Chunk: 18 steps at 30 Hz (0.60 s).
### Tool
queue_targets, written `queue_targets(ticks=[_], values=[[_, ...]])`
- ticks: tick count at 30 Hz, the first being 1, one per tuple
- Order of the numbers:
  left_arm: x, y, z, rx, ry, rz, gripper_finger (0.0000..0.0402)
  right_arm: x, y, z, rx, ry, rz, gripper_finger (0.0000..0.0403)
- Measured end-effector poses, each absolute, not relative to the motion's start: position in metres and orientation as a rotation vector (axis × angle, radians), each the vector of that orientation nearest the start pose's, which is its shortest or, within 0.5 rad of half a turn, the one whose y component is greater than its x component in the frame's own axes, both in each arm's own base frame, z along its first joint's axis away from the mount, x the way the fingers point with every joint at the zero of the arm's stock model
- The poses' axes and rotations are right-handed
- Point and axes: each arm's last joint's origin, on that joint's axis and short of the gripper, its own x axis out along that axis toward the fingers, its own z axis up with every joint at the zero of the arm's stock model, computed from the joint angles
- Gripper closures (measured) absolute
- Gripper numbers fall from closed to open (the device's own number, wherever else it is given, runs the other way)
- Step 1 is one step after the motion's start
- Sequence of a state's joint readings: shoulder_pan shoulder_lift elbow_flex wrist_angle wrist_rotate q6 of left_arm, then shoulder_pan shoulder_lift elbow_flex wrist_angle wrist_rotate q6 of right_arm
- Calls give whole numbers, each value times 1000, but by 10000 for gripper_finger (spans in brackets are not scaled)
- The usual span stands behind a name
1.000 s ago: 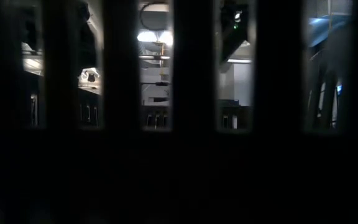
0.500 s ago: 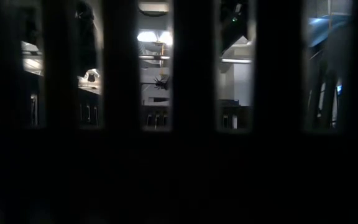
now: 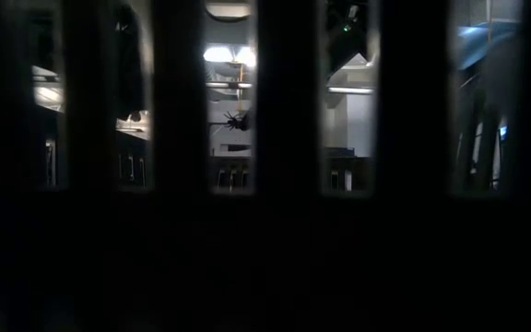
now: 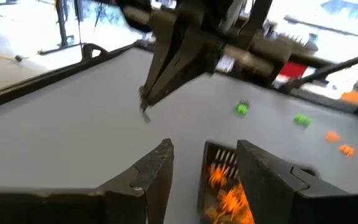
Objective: Sort Halloween decoration
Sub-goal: Put the black spider toy into the top left black basket
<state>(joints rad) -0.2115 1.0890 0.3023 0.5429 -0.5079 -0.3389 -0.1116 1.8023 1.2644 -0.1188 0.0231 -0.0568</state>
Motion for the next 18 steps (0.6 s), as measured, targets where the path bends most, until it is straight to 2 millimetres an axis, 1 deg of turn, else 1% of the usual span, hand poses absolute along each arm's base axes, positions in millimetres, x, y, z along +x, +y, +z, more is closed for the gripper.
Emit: queue_targets(ticks=[2,10,18], values=[[203,-29,186,-260,149,323,234,396,-45,228,-25,656,-111,403],[206,-31,181,-251,175,318,233,397,-45,229,-9,642,-117,403],[206,-31,181,-268,171,319,233,397,-45,229,0,642,-113,403]])
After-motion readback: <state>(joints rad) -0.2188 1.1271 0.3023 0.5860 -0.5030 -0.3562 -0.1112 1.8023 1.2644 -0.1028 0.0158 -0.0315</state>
